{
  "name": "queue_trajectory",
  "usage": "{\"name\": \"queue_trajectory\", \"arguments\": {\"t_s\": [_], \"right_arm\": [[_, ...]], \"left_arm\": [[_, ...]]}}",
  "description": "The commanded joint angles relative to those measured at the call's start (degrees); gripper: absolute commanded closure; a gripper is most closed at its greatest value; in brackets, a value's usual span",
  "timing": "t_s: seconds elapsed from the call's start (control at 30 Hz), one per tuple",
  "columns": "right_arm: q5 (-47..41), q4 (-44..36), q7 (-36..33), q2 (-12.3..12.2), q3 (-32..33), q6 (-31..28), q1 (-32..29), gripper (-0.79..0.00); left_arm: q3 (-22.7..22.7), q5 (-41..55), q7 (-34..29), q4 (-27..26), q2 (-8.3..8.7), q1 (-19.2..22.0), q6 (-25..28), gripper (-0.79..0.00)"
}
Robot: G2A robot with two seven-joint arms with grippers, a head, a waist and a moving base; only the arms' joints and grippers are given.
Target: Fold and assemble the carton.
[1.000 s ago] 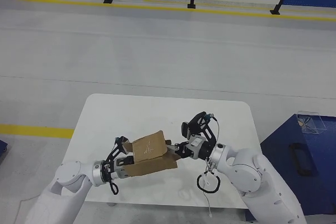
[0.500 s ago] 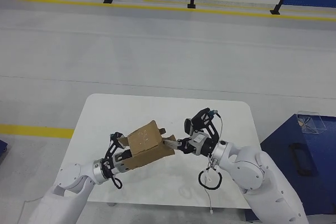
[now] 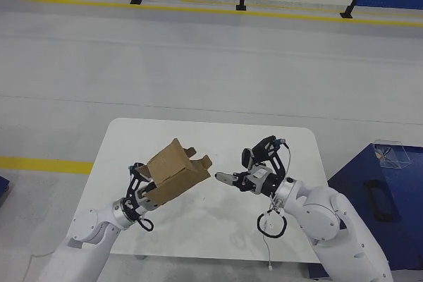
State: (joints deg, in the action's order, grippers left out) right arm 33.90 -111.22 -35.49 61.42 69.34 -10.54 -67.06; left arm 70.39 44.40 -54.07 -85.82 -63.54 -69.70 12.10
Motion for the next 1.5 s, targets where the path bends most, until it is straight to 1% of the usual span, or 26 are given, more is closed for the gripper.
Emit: {"name": "queue_trajectory", "arguments": {"t_s": [0.0,0.17,0.5,0.73,0.93,1.0,1.07,1.13,1.23,1.33,1.47], "right_arm": [[0.52,0.33,0.31,0.17,-0.95,0.24,0.46,-0.785],[1.76,1.17,1.34,0.63,-3.11,0.64,1.54,-0.785],[2.84,0.7,2.5,1.06,-4.9,0.07,1.14,-0.785],[4.07,-1.0,3.41,1.0,-4.47,-1.67,-0.31,-0.785],[6.09,-1.25,4.66,0.97,-3.41,-0.73,-1.05,-0.785],[7.7,-1.42,5.8,0.97,-2.93,-0.02,-1.18,-0.785],[11.63,-1.61,7.71,0.98,-2.6,1.54,-1.32,-0.785],[17.89,-1.88,11.09,1.11,-2.88,4.15,-1.14,-0.785],[24.78,-1.3,14.55,1.45,-4.18,7.07,-0.28,-0.785],[29.93,-0.02,14.98,1.89,-5.97,9.02,1.54,-0.785],[35.63,1.68,14.86,2.5,-8.73,9.36,4.25,-0.785]], "left_arm": [[-0.22,-0.31,-0.11,-0.14,-0.07,-0.09,0.27,0.0],[-0.73,-2.13,-1.32,-0.72,-0.16,-0.32,1.05,0.0],[-0.91,-4.51,-1.88,-1.53,-0.23,-1.2,2.13,0.0],[-0.93,-5.22,-2.13,-2.09,-0.3,-1.59,2.67,0.0],[-0.99,-5.16,-1.75,-2.11,-0.42,-1.89,2.71,0.0],[-1.09,-5.14,-1.35,-1.99,-0.48,-1.94,2.62,0.0],[-1.17,-5.19,-1.12,-1.94,-0.54,-1.87,2.52,0.0],[-1.23,-5.32,-0.96,-1.97,-0.59,-1.88,2.59,0.0],[-1.36,-5.36,-0.93,-2.18,-0.67,-1.9,2.62,0.0],[-1.44,-6.18,-0.66,-2.41,-0.7,-1.93,2.66,0.0],[-1.63,-6.86,-0.57,-2.85,-0.74,-2.05,2.42,0.0]]}}
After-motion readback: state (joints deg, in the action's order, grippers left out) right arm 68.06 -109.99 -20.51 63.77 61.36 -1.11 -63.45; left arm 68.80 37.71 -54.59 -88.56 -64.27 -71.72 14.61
